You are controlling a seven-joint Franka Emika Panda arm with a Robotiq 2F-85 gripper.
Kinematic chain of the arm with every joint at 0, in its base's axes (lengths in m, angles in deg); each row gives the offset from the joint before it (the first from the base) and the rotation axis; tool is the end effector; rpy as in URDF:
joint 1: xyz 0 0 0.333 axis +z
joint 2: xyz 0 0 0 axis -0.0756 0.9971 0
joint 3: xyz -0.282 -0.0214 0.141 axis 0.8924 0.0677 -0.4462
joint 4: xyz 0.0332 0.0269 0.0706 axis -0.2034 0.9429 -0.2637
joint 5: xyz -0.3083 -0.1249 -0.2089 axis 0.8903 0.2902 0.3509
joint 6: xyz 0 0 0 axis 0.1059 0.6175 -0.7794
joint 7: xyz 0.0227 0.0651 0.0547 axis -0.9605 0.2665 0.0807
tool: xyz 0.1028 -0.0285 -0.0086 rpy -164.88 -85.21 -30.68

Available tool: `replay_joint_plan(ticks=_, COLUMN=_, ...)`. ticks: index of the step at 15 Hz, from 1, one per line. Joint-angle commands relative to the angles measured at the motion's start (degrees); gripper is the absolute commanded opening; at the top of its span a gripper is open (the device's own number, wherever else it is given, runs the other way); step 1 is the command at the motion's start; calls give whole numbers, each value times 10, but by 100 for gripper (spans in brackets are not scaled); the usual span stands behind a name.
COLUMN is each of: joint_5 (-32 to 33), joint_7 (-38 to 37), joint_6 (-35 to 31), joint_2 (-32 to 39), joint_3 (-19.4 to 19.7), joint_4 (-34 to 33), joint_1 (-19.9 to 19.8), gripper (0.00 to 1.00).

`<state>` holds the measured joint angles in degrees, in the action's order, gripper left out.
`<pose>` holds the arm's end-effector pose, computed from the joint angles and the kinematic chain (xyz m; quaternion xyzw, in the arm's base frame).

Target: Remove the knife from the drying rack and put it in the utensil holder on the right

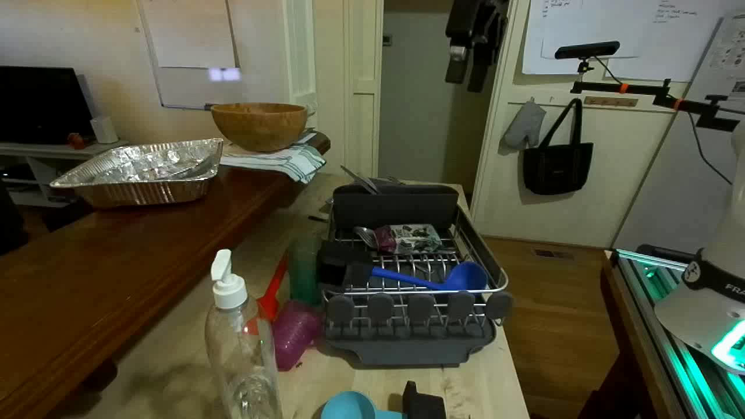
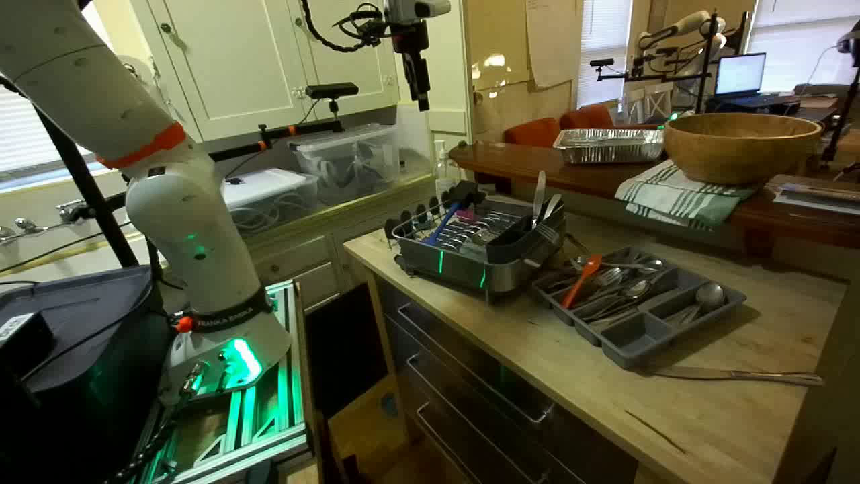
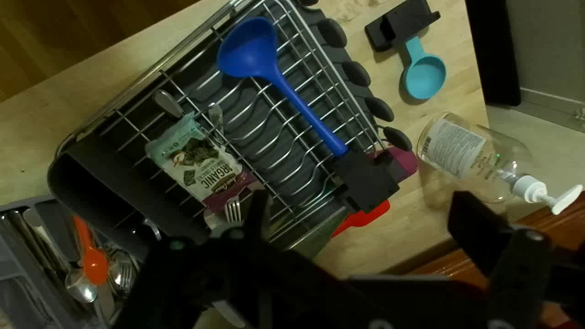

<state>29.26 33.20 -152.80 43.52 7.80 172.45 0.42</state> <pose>0.4464 0.1330 0.5522 -0.9929 0.0780 -0.0458 0.0777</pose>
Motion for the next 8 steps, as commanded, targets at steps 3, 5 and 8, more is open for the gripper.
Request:
replay_joint_plan(ticks=3, joint_5=1, joint_7=0, joint_6=1, joint_2=0, joint_3=1, joint_4=-1, joint_1=1, gripper=100)
replay_joint_plan(ticks=5, joint_5=1, joint_7=2, joint_6=-3, joint_2=3, joint_3=3, joint_4=-3, joint_1=-1, gripper=100)
replay_joint_plan(ticks=8, joint_5=20, joint_7=-31, joint_6=-38, joint_2=20, joint_3=11, joint_4=-15, joint_1=-25, gripper=100)
